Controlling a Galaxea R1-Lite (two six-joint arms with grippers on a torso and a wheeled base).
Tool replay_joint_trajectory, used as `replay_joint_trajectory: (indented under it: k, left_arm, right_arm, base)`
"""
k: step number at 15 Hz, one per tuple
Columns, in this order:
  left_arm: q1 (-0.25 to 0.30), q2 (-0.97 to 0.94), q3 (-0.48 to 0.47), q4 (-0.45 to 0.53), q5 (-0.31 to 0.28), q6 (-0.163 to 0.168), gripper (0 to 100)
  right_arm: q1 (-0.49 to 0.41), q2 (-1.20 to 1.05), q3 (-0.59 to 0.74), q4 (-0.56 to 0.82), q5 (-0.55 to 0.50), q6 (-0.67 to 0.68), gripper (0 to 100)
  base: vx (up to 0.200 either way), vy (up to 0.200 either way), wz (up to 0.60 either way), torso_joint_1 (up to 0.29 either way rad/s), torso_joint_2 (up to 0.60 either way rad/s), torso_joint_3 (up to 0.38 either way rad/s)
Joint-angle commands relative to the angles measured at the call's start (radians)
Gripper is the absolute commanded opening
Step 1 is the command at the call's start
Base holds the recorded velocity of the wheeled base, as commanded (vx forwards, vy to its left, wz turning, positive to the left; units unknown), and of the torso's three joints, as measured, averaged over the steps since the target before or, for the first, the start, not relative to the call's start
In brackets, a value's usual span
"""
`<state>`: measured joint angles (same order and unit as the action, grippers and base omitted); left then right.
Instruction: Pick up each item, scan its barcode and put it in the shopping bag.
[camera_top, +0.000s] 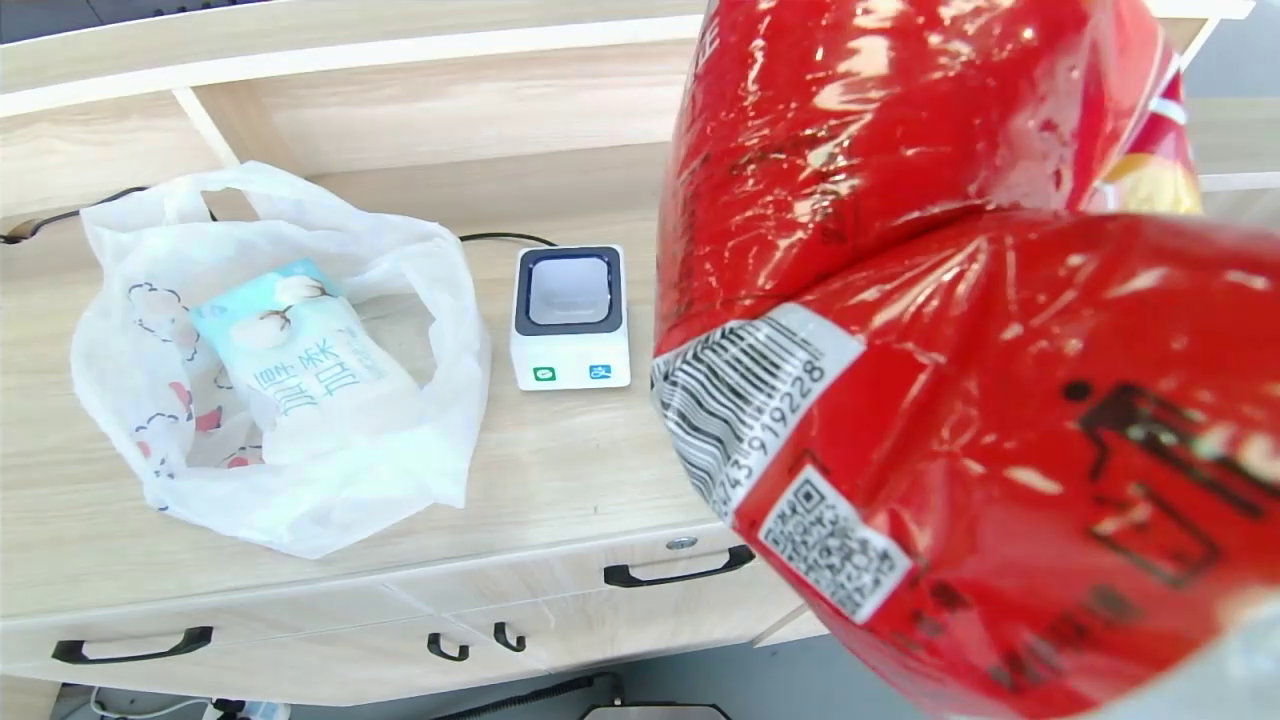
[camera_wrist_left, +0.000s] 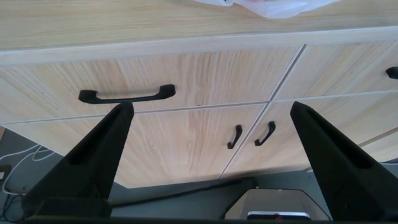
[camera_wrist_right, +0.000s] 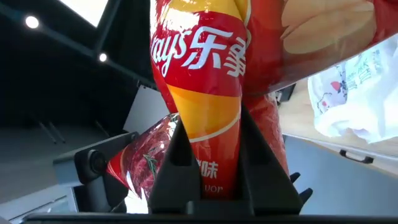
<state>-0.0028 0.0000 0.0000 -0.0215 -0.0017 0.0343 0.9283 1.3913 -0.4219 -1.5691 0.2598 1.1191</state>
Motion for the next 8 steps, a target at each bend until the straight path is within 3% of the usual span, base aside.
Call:
replay_joint_trajectory:
  k: [1, 8]
  left_arm:
    - [0.0, 0.0, 0.0, 0.0, 0.0, -0.001, 100]
    - [0.0, 0.0, 0.0, 0.0, 0.0, -0.001, 100]
  right_arm:
    - [0.0, -0.001, 0.0, -0.002, 0.001, 0.001, 0]
    - [-0.011, -0.009, 0.026, -0.002, 0.001, 0.031, 0]
  base:
    - [0.0, 0.0, 0.0, 0.0, 0.0, 0.0]
    - [0.0, 0.0, 0.0, 0.0, 0.0, 0.0]
